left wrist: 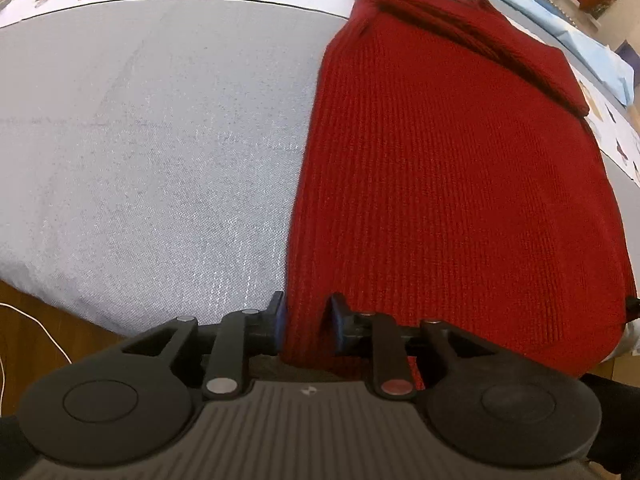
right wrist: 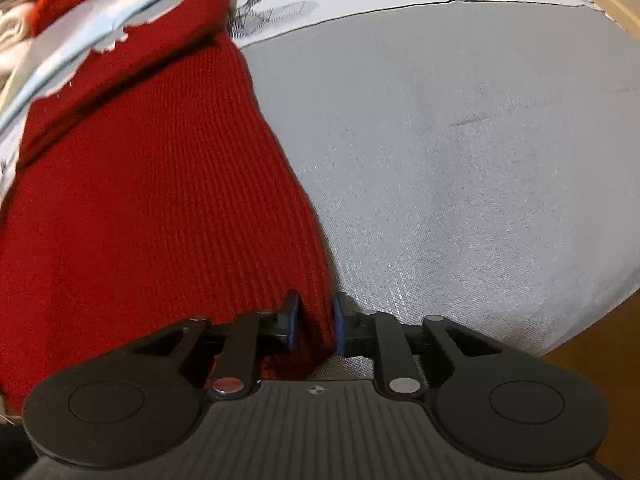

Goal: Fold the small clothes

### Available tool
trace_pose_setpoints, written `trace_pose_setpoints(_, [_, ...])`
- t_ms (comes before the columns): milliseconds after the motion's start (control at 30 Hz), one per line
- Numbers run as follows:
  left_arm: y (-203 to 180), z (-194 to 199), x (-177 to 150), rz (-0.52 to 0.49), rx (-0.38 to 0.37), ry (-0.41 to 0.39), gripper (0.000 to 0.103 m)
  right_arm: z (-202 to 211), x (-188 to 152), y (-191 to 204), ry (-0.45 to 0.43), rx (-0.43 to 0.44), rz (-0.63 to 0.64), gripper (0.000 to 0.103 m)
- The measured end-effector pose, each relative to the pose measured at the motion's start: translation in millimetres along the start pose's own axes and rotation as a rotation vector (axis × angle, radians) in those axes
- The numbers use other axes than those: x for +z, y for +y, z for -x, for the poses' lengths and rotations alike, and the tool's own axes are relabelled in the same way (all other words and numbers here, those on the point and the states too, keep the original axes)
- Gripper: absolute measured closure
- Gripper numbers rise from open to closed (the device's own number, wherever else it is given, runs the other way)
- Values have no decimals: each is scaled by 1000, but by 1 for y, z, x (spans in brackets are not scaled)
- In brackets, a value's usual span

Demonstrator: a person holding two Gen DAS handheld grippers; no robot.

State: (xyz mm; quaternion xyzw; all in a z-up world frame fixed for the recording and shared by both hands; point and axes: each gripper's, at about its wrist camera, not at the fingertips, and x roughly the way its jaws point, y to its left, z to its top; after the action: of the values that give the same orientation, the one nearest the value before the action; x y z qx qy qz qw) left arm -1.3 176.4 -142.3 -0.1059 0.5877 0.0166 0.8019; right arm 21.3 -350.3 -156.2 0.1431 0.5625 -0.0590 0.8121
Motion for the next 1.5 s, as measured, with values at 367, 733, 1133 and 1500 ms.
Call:
trace_pose_setpoints(367, [-23,52,11,-78,-59,-130,92,33,1,6,-86,51,39,93])
trace_pose_setpoints(733, [-13,211,-2,-105,-260,-334,94,183,11,-11,-331,416,-52,95])
trace_pose_setpoints(1133, [15,162,109,30,-267,-291,97,206,52,-35,-335,444,-130,95])
trace_pose_setpoints(1500, [31,36,184,223,-212,-200,55,26,143,-14,-205,194,-274,85])
